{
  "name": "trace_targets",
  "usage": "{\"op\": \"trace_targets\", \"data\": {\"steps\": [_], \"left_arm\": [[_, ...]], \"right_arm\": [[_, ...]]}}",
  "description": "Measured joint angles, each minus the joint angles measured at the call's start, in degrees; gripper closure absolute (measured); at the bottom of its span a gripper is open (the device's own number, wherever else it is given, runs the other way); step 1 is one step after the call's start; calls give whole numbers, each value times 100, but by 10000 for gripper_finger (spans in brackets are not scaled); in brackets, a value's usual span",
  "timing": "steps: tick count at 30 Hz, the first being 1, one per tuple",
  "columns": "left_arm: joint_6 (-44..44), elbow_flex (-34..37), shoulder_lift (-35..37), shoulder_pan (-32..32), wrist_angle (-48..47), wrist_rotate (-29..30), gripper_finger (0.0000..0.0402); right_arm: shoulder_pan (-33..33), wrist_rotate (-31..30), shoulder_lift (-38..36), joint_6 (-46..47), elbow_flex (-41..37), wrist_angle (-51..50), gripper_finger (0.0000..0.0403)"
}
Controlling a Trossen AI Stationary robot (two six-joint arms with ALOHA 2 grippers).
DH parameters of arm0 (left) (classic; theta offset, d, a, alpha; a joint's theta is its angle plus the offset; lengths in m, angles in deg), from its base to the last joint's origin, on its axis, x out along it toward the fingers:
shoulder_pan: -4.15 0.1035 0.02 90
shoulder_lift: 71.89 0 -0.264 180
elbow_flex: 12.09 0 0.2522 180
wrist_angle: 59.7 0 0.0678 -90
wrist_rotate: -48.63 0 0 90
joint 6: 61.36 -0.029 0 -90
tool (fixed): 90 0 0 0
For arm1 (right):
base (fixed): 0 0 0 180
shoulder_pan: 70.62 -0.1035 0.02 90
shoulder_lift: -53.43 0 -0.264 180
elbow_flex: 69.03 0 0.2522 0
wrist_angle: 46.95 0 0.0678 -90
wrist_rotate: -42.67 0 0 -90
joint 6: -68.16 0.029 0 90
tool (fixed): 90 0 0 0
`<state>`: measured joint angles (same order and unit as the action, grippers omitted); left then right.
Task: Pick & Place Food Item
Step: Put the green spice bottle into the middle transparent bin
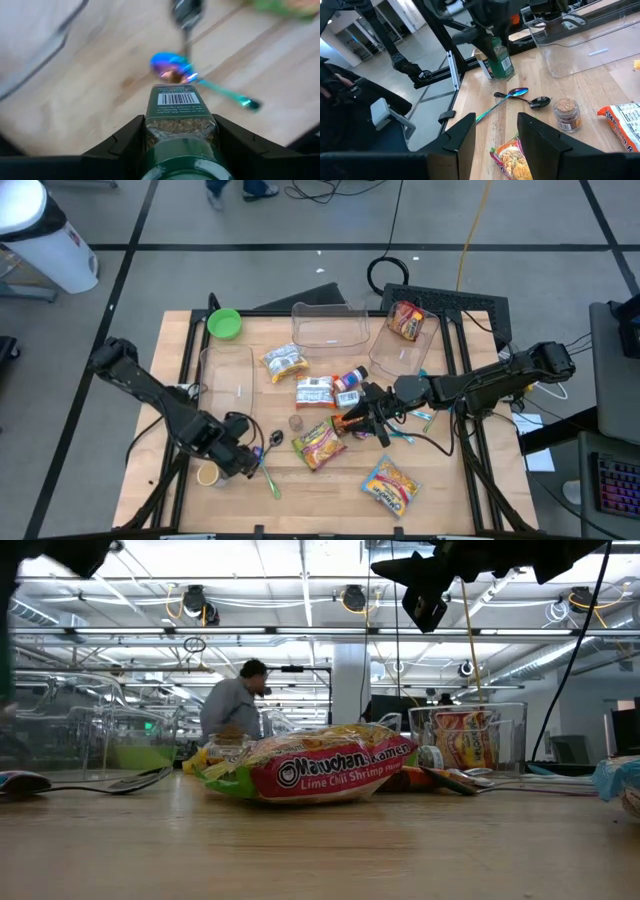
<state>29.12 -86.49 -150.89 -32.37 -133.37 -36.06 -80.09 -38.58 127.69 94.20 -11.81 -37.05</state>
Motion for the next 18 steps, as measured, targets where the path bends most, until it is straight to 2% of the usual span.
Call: {"op": "trace_targets", "data": {"steps": [5,10,15,18], "left_arm": [[-555,-498,2,271,1,621,198],[-1189,-905,4,701,19,981,198],[-1805,-1106,7,1185,95,1177,198],[-2213,-1106,7,1485,512,1178,198]], "right_arm": [[0,16,2,-285,0,671,261],[0,16,2,-430,22,1383,261],[-2,20,2,-503,385,1121,256],[-2,20,2,-757,791,587,242]]}}
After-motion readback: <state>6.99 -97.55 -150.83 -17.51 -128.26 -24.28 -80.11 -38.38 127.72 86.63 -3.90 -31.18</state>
